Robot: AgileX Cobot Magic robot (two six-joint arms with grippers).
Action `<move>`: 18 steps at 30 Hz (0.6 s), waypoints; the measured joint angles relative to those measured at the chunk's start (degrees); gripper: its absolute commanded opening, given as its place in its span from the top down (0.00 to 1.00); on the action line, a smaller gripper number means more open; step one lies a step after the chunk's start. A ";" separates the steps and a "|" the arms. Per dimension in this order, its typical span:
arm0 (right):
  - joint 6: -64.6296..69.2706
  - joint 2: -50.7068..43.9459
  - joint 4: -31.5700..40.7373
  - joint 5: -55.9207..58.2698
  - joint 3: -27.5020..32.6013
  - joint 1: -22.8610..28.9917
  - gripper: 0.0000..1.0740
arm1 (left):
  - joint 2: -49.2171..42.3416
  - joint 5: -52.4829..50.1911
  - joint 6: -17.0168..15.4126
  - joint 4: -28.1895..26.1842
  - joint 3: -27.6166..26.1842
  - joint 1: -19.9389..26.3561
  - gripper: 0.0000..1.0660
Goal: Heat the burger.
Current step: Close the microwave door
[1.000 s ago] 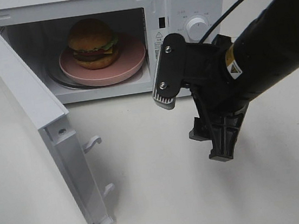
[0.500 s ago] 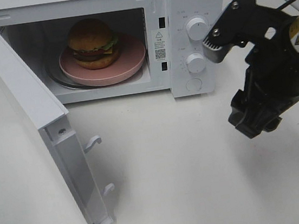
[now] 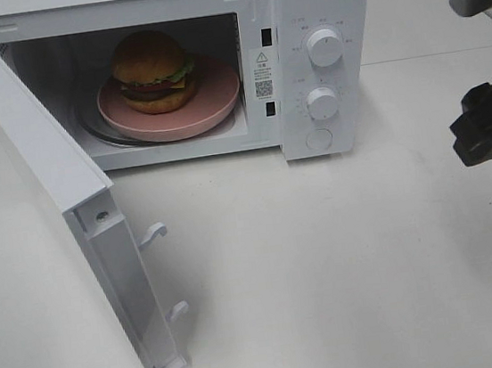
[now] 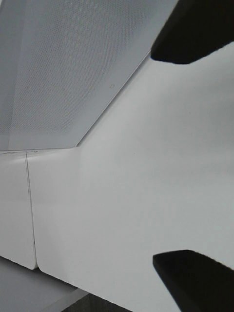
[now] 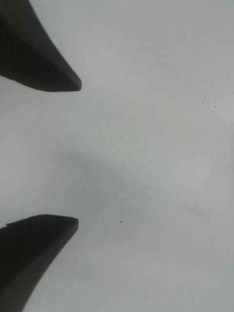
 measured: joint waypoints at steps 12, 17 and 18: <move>0.06 -11.06 0.00 8.54 0.00 0.00 0.36 | 0.00 0.00 0.00 0.00 0.00 0.00 0.10; 0.06 -16.73 0.00 10.37 0.00 0.00 0.35 | 0.00 0.00 0.00 0.00 0.00 0.00 0.10; 0.06 -18.62 0.00 11.52 0.00 0.00 0.34 | 0.00 0.00 0.00 0.00 0.00 0.00 0.10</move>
